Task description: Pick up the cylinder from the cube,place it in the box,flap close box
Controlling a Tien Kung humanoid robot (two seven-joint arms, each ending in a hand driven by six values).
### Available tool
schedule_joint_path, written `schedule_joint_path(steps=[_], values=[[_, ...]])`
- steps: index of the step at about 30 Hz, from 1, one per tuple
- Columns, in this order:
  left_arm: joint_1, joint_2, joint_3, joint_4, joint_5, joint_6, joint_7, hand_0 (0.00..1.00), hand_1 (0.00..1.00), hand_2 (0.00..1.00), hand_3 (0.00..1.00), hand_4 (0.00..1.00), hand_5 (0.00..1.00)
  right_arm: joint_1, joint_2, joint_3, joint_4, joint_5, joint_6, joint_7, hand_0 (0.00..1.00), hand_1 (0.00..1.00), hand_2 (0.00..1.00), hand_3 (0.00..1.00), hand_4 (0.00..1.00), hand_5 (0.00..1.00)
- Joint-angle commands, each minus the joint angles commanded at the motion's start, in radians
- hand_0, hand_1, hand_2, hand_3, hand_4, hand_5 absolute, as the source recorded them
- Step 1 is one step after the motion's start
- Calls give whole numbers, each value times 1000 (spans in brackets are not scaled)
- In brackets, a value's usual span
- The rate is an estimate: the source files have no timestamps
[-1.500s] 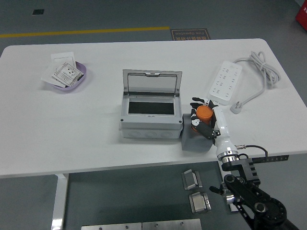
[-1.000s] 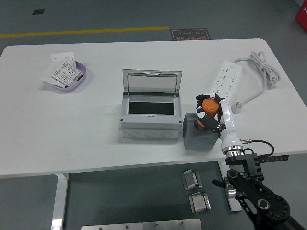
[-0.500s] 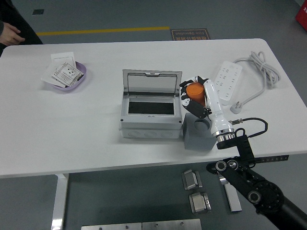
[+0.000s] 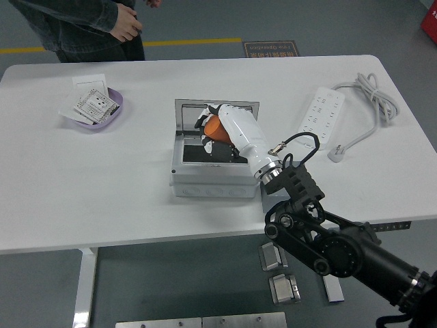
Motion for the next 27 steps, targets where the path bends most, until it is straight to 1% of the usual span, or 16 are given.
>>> schedule_joint_path(steps=[7,13,19,20,25,26,27], values=[[-3,5,-3,0,5,0,6,647,659,559,670,707,337,91,35,-76,-126,-41,31,-25,2,62,306,307,2,46],[-7,6,-3,0,8,-1,7,647,660,559,670,706,336,131,53,-124,-210,-34,50,-34,2,66,307,307,2,48],[-11,5,1,0,8,-3,5,646,661,560,670,705,335,145,53,-147,-250,-26,60,-30,2,69,305,308,2,45],[-12,5,1,0,9,-3,4,646,661,560,670,705,334,145,53,-146,-254,-25,64,-26,2,74,309,308,2,21],[-15,4,1,0,14,-5,4,646,661,560,670,705,334,147,53,-130,-274,-11,119,13,2,74,309,308,2,21],[-15,4,1,0,14,-5,3,646,660,560,670,704,333,147,53,-127,-276,-8,129,20,2,80,293,269,2,2],[-16,4,0,0,16,-5,3,646,660,560,670,704,333,147,53,-125,-277,-5,138,27,2,80,293,269,2,2]])
